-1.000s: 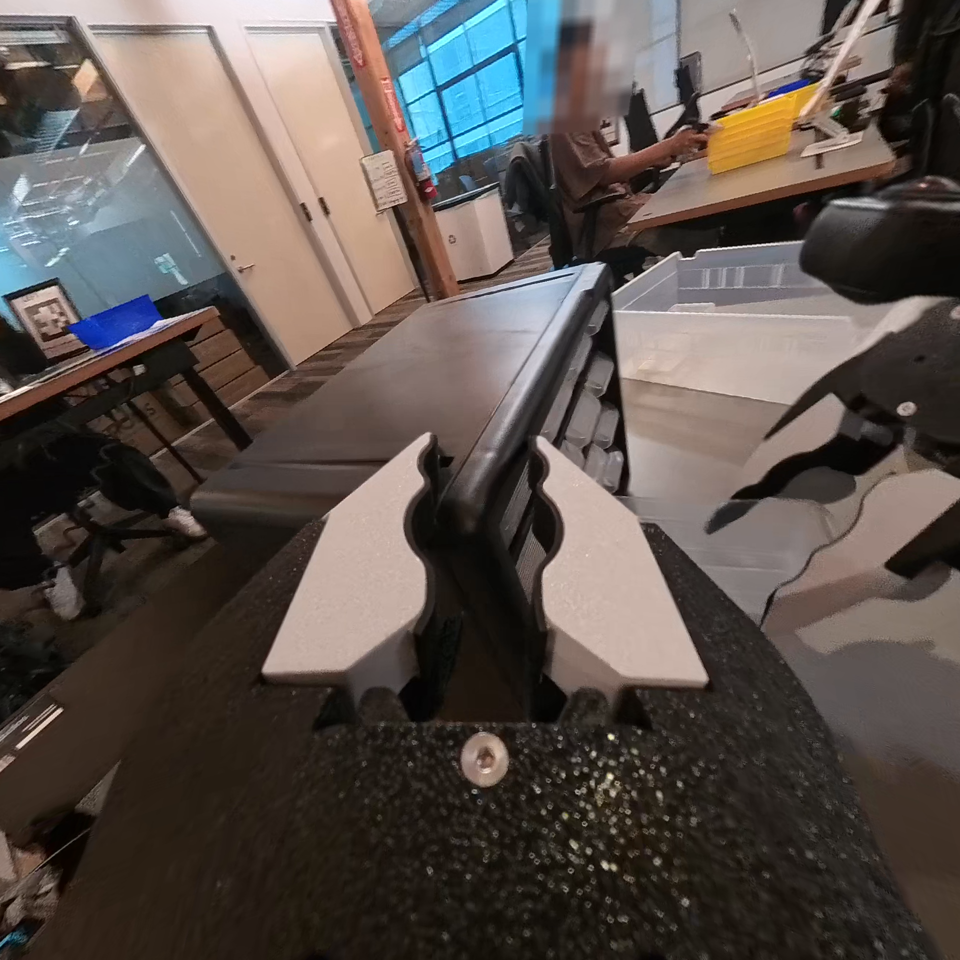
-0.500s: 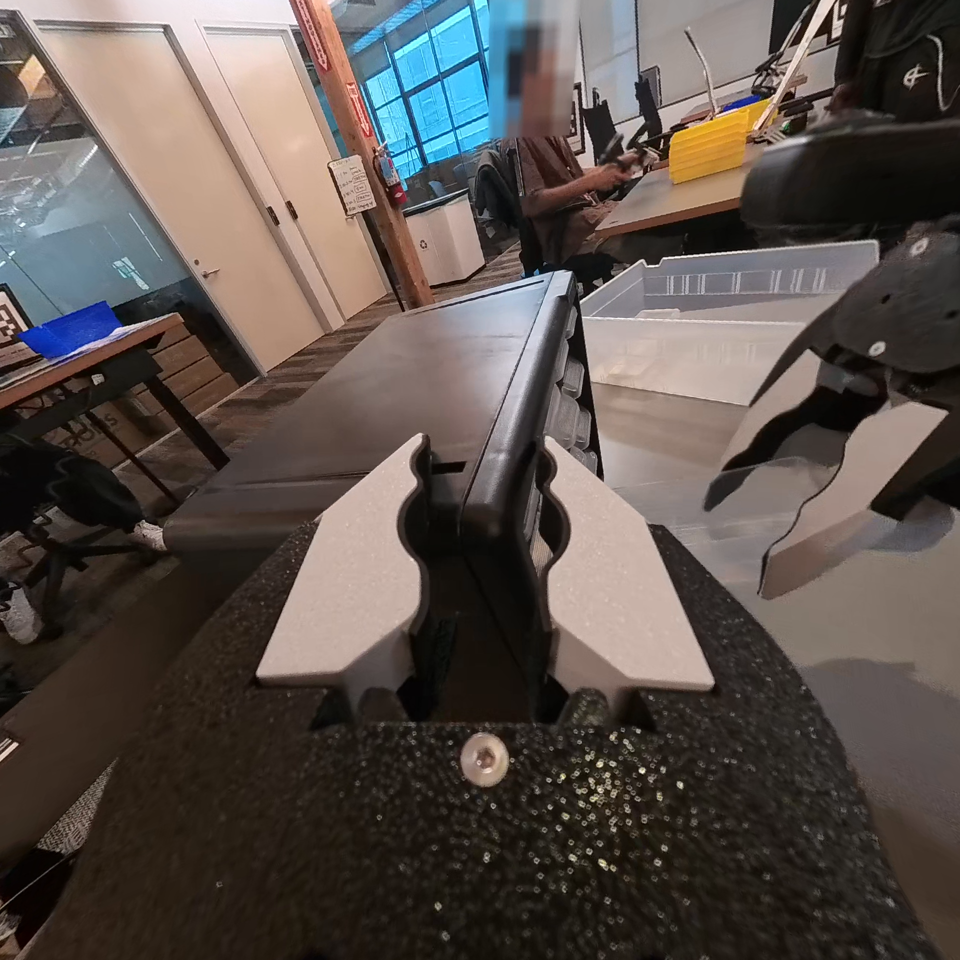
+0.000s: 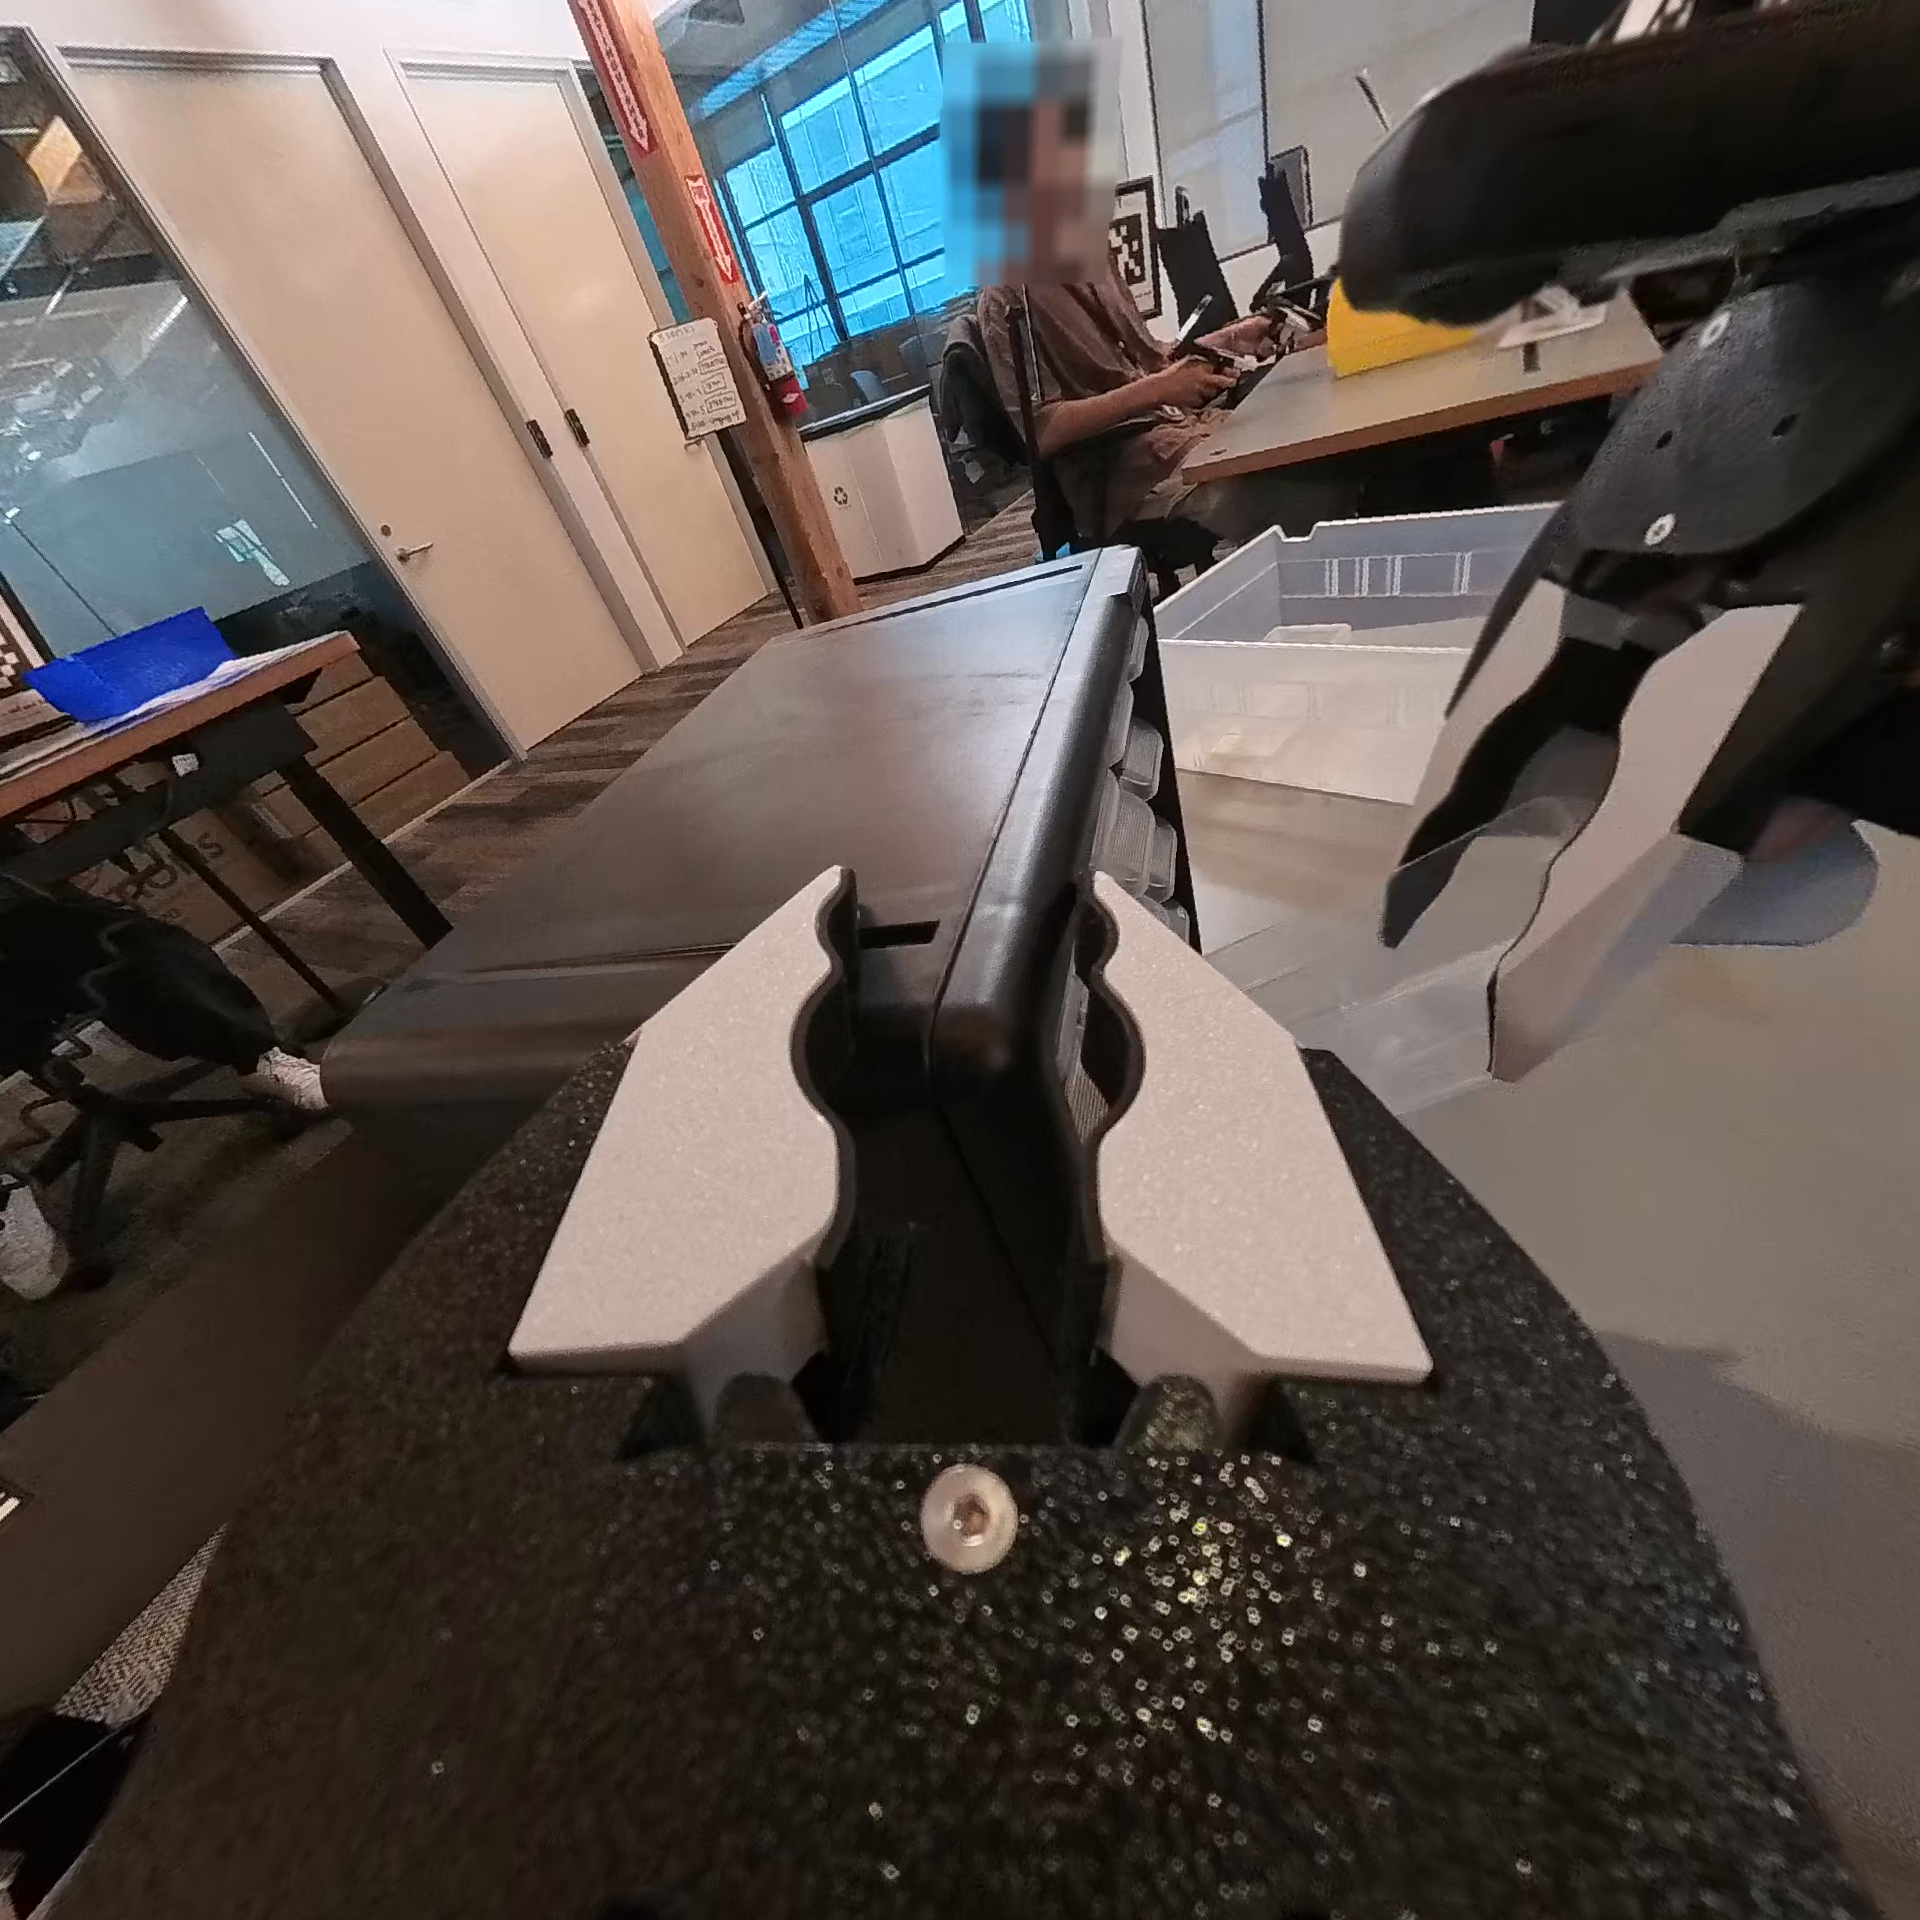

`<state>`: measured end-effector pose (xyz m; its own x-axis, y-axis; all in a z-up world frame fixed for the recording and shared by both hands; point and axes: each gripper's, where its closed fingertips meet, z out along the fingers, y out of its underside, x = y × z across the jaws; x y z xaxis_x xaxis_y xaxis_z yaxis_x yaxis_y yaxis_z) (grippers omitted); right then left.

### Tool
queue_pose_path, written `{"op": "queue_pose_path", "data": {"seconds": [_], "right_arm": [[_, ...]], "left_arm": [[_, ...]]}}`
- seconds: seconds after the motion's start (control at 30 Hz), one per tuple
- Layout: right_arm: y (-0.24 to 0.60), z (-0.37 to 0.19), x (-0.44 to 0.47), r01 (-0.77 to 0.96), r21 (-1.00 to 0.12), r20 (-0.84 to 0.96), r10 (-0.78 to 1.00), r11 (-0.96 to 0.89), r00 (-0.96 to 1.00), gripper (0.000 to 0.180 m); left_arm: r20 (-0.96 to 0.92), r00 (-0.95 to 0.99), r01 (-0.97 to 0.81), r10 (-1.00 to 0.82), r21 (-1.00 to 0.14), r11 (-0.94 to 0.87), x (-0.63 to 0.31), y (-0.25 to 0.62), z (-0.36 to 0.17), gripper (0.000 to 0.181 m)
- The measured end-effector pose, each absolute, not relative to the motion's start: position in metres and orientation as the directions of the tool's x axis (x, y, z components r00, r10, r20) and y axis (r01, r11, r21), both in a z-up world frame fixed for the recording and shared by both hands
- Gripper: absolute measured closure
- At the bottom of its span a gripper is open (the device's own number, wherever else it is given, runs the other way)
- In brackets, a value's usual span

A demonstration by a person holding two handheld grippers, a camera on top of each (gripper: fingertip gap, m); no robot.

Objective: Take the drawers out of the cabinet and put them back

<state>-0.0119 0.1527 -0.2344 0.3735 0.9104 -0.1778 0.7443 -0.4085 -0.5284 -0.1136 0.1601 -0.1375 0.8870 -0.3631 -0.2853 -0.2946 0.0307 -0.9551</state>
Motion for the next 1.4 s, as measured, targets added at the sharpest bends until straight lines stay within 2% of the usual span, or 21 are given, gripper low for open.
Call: {"op": "queue_pose_path", "data": {"seconds": [0.13, 0.33, 0.5, 0.7, 0.87, 0.93, 0.97, 1.03, 1.13, 1.2, 1.27, 1.4], "right_arm": [[0.151, -0.232, -0.012, 0.763, -0.54, -0.121, 0.93, -0.355, 0.347, 0.115], [0.136, -0.257, -0.004, 0.747, -0.579, -0.146, 0.943, -0.327, 0.299, 0.117], [0.114, -0.283, 0.014, 0.749, -0.642, -0.119, 0.986, -0.164, 0.114, 0.117], [0.118, -0.298, 0.043, 0.719, -0.69, -0.068, 0.996, -0.083, 0.05, 0.117], [0.127, -0.328, 0.069, 0.813, -0.582, -0.007, 1.0, -0.009, 0.007, 0.117], [0.13, -0.344, 0.08, 0.863, -0.505, -0.023, 1.0, -0.02, 0.01, 0.115], [0.13, -0.35, 0.085, 0.881, -0.472, -0.041, 0.999, -0.033, 0.015, 0.11], [0.129, -0.351, 0.089, 0.899, -0.434, -0.065, 0.997, -0.06, 0.036, 0.086], [0.127, -0.335, 0.081, 0.891, -0.441, -0.083, 0.993, -0.11, 0.081, 0.077], [0.126, -0.326, 0.072, 0.894, -0.431, -0.077, 0.992, -0.125, 0.101, 0.078], [0.127, -0.328, 0.066, 0.92, -0.375, -0.054, 0.993, -0.114, 0.101, 0.084], [0.132, -0.338, 0.052, 0.945, -0.314, -0.036, 0.996, -0.088, 0.081, 0.121]], "left_arm": [[-0.283, 0.888, -0.293, -0.363, -0.956, 0.03, -0.114, 0.16, -0.137, 0.141], [-0.282, 0.888, -0.292, -0.363, -0.956, 0.03, -0.114, 0.16, -0.138, 0.141], [-0.28, 0.889, -0.289, -0.362, -0.957, 0.032, -0.114, 0.16, -0.138, 0.14], [-0.277, 0.89, -0.285, -0.362, -0.958, 0.031, -0.114, 0.16, -0.138, 0.14], [-0.276, 0.89, -0.284, -0.363, -0.958, 0.032, -0.114, 0.16, -0.138, 0.14], [-0.276, 0.89, -0.284, -0.363, -0.958, 0.032, -0.114, 0.16, -0.138, 0.14], [-0.276, 0.89, -0.284, -0.363, -0.958, 0.032, -0.114, 0.16, -0.138, 0.14], [-0.275, 0.89, -0.283, -0.363, -0.959, 0.032, -0.114, 0.16, -0.138, 0.14], [-0.273, 0.89, -0.281, -0.366, -0.959, 0.032, -0.114, 0.16, -0.138, 0.14], [-0.272, 0.89, -0.281, -0.367, -0.959, 0.031, -0.114, 0.16, -0.138, 0.14], [-0.272, 0.89, -0.28, -0.367, -0.959, 0.031, -0.114, 0.16, -0.138, 0.14], [-0.272, 0.889, -0.281, -0.368, -0.959, 0.028, -0.114, 0.16, -0.138, 0.14]]}}
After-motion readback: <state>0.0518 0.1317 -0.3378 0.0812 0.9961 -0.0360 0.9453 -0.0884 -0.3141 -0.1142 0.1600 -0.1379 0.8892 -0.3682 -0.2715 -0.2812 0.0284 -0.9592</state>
